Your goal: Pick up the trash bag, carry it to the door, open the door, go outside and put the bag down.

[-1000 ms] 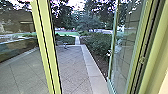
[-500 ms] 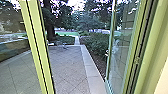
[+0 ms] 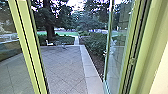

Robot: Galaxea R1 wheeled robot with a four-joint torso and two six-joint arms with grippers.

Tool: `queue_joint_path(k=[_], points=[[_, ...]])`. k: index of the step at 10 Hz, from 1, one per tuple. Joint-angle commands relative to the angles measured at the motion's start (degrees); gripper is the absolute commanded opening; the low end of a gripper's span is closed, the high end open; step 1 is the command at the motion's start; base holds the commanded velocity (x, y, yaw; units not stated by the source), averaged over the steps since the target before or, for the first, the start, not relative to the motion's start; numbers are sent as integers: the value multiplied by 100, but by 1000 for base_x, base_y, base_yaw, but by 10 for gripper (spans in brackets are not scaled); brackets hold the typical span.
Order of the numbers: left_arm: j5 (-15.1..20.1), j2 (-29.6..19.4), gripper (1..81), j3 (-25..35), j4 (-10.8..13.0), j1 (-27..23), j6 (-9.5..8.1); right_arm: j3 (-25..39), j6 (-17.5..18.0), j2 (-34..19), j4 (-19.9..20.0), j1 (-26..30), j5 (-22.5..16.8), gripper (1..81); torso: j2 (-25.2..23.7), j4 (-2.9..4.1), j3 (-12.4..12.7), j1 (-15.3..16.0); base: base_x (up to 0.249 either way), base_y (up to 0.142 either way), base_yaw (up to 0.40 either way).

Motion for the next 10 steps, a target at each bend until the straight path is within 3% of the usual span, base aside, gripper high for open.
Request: queue_joint_path(k=[1, 6, 10], points=[[423, 10, 10, 23, 40, -290, 46, 40, -17, 30, 76, 254, -358, 811, 0, 0, 0, 0, 0, -129, 0], [432, 10, 10, 23, 40, -290, 46, 40, -17, 30, 76, 237, -358, 811, 0, 0, 0, 0, 0, -109, 0], [423, 19, 10, 23, 31, -290, 46, 40, -17, 30, 76, 227, -358, 811, 0, 0, 0, 0, 0, -17, 0]])
